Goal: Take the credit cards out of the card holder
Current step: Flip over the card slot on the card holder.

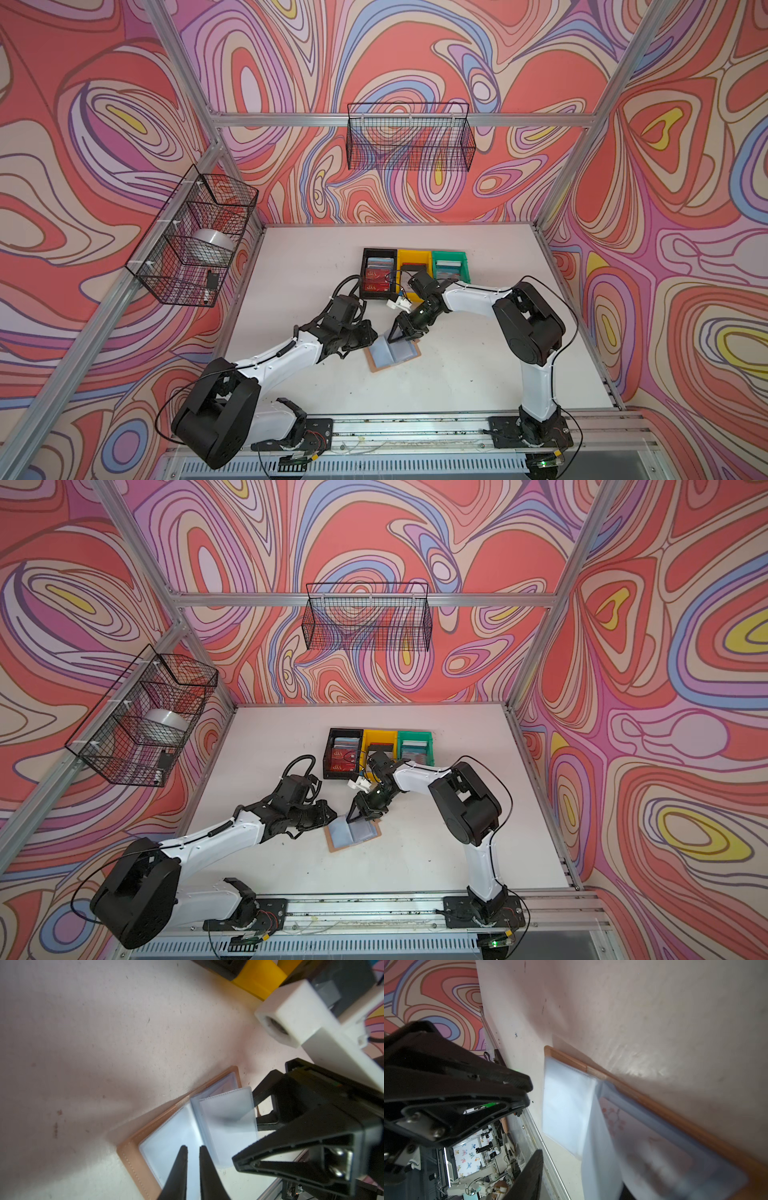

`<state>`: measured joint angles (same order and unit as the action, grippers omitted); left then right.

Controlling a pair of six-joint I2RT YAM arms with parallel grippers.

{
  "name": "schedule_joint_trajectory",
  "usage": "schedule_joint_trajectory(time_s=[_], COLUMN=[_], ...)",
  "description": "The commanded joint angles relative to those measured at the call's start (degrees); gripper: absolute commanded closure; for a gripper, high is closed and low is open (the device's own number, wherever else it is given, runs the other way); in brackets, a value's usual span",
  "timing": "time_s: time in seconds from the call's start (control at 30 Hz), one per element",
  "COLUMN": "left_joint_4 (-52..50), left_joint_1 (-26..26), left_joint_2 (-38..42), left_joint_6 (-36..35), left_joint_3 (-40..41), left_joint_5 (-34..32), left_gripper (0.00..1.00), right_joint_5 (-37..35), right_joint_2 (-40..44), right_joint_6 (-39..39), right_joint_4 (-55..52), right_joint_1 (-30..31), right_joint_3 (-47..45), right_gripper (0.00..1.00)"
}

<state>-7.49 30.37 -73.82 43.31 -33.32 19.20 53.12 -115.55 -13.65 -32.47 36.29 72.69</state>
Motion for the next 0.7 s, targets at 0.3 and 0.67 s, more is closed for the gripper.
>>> schedule_joint_trajectory(time_s=[0.3, 0.67], left_joint_4=[-9.54, 2.02], left_joint_1=[-4.92, -5.06], left_joint_2=[6.26, 6.65], left_joint_6=[-4.35, 2.27], left_joint_3=[-2.17, 1.44], left_joint_5=[-1.01, 3.85], left_gripper=[0.84, 0.84], right_joint_5=[13.74, 11.44], right_joint_2=[-1.65, -4.99], right_joint_6=[1.55, -1.46], right_joint_4=[1.0, 4.2], right_joint_1=[3.96, 3.89], right_joint_3=[2.97, 0.53], right_gripper=[0.55, 0.56])
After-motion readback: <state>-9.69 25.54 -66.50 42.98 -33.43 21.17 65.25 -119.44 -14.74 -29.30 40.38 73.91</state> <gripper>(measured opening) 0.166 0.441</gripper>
